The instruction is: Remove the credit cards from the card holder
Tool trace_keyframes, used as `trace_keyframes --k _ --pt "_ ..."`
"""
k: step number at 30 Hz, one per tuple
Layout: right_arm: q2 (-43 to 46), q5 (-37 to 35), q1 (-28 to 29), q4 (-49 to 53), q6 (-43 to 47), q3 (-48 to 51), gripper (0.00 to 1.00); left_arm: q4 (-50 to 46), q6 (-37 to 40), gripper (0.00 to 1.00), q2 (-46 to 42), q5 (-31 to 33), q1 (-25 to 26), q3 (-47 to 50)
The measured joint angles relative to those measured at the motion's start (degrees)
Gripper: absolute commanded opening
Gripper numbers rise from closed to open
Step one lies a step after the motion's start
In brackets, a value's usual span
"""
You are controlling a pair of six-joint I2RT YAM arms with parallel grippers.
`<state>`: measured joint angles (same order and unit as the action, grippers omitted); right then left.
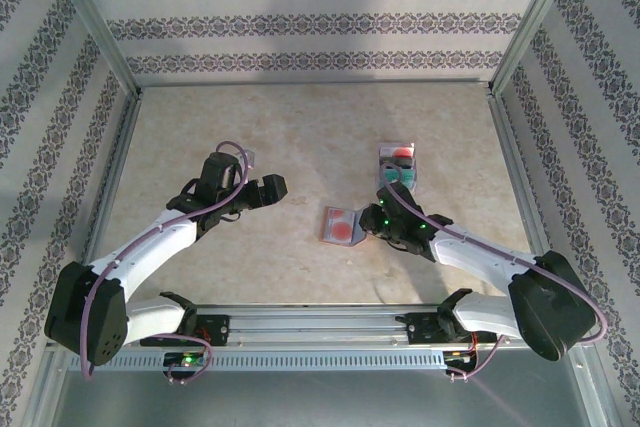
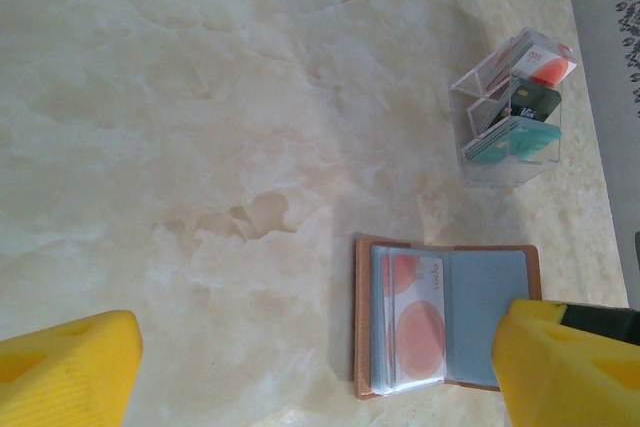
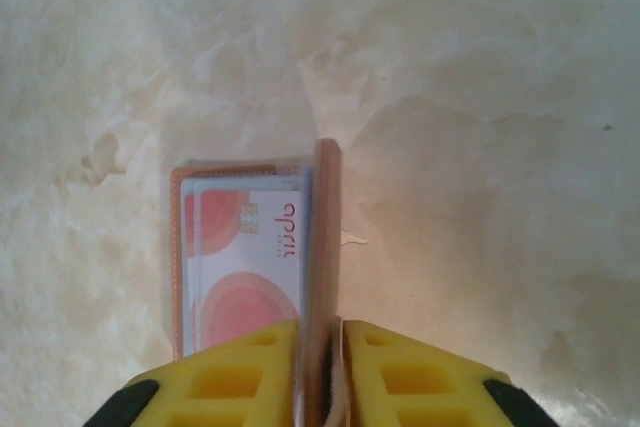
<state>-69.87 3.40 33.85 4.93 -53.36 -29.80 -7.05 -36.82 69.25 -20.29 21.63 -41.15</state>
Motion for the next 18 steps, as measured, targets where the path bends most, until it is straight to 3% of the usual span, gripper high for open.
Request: trace_keyframes --k 4,10,13,18 --pt "-2.8 3.4 0.0 -4.3 1.1 0.1 0.04 0.0 0.0 0.90 0.0 0.0 0.0 0.1" --pt "-7.5 8.0 0.4 -9.5 1.3 -1.2 0.08 0.2 0.0 0.90 0.0 0.0 0.0 0.1" --pt "-9.5 8.8 0.8 -10.8 1.2 -2.3 0.16 0.2 0.0 0.89 0.0 0.0 0.0 0.2" --pt "-10.4 8.4 0.9 -10.3 1.1 -2.5 0.42 0.0 0.4 0.85 0.0 1.4 1.5 0.2"
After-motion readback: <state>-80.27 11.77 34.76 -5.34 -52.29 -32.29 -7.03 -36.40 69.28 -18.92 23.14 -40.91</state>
